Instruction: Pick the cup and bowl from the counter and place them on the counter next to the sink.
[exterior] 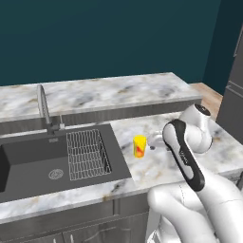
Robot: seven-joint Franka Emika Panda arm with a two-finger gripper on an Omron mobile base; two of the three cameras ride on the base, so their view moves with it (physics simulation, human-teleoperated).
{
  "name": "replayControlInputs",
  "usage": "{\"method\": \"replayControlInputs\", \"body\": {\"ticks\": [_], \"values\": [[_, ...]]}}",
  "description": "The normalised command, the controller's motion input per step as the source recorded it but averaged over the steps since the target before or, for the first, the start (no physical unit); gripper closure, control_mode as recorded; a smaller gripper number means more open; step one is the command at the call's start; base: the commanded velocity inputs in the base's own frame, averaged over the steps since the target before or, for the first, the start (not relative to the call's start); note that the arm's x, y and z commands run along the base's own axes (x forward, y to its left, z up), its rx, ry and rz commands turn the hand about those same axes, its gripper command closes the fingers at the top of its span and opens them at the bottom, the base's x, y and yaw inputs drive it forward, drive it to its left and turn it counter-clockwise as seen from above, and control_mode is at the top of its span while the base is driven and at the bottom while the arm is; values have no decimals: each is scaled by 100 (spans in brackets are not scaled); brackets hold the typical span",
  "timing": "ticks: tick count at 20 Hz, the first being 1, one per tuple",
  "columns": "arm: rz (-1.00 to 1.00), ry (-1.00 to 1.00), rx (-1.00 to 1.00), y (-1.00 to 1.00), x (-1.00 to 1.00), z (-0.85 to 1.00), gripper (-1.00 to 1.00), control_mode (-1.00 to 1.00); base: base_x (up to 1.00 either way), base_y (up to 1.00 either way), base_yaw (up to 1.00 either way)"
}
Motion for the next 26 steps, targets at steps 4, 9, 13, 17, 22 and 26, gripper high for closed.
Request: {"method": "replayControlInputs", "body": {"ticks": [4, 9, 13, 17, 22, 26], "values": [[36, 1, -16, 0, -8, 66, -100, -100, 0, 0, 0], [26, 10, -18, 0, -28, 54, -100, -100, 0, 0, 0], [22, 15, -10, 0, -48, 24, -100, -100, 0, 0, 0], [18, 10, -1, 0, -62, 1, -100, -100, 0, 0, 0], [3, 0, 0, 2, -9, 1, -100, -100, 0, 0, 0], [0, 0, 0, 0, 0, 0, -100, -100, 0, 0, 0]]}}
